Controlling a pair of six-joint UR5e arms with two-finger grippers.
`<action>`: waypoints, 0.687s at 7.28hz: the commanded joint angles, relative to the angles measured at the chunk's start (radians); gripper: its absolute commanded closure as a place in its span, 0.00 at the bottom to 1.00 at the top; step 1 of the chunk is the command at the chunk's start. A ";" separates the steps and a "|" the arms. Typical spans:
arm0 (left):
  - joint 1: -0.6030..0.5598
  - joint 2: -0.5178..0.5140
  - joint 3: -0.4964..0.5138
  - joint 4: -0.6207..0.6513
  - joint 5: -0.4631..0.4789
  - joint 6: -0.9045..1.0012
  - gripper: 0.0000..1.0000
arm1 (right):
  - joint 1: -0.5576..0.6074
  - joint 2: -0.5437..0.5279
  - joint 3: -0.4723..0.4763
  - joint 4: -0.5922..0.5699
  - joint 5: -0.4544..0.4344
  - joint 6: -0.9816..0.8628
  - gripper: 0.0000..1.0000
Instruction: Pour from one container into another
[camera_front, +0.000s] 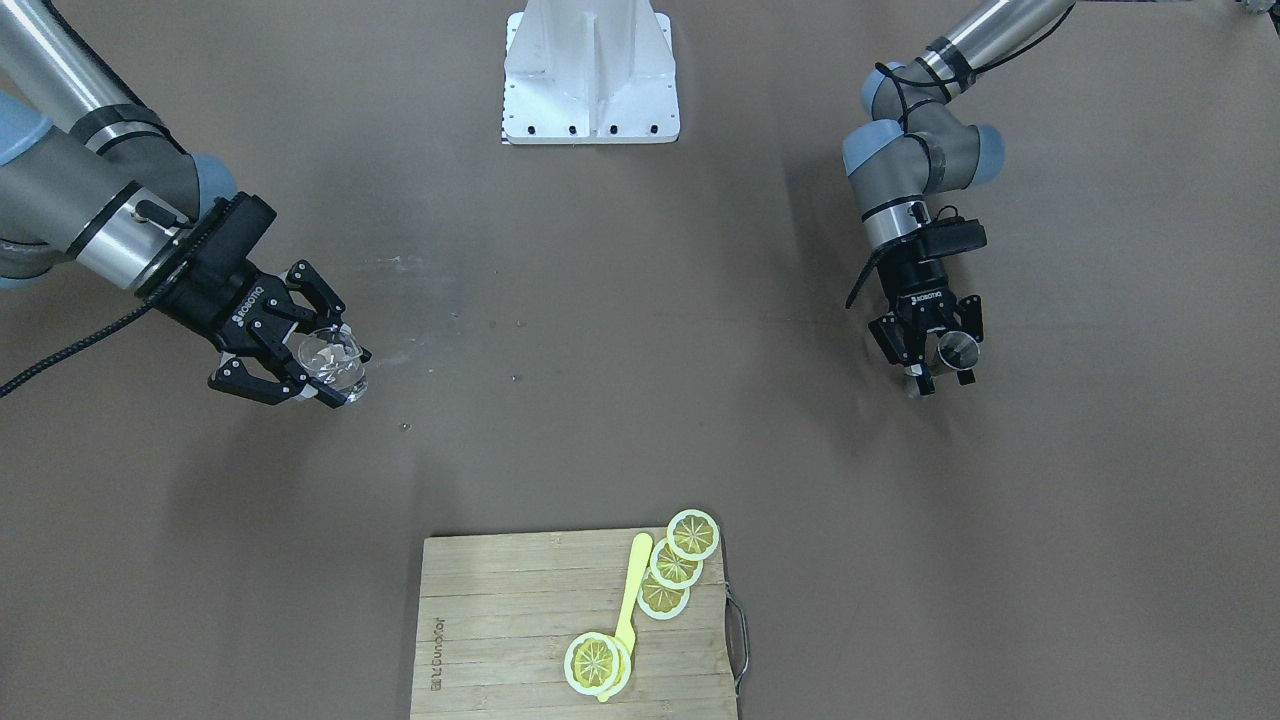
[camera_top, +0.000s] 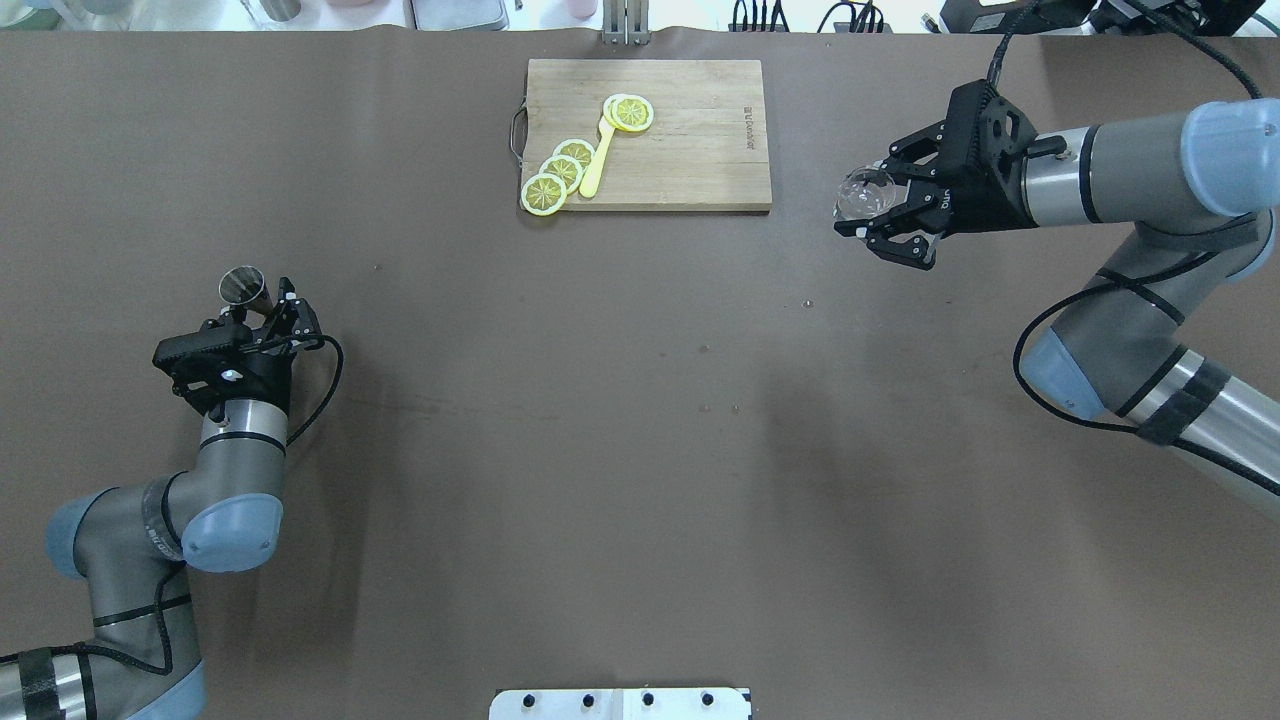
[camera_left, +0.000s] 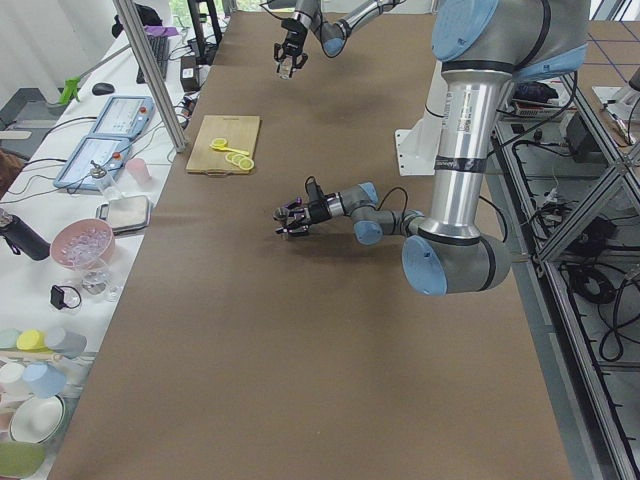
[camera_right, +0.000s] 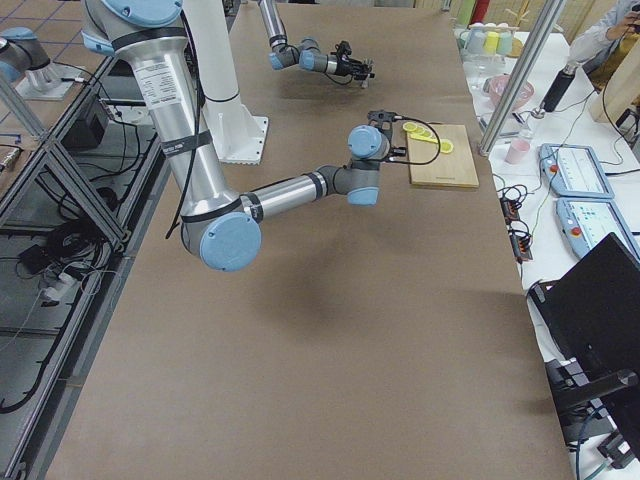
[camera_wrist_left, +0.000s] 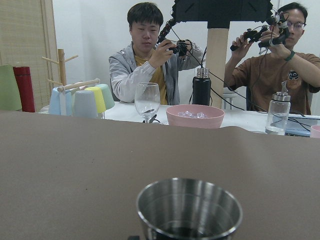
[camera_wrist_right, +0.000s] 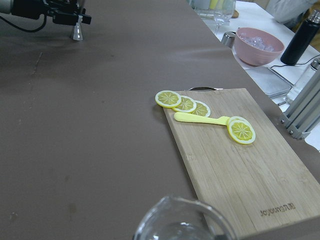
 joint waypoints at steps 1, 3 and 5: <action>0.004 -0.001 0.013 -0.005 0.000 0.000 0.41 | -0.020 -0.007 0.134 -0.196 0.000 -0.113 1.00; 0.005 -0.001 0.016 -0.005 0.002 0.000 0.41 | -0.037 0.008 0.173 -0.272 -0.002 -0.126 1.00; 0.005 0.001 0.016 -0.008 0.000 0.000 0.49 | -0.039 0.014 0.161 -0.264 0.022 -0.085 1.00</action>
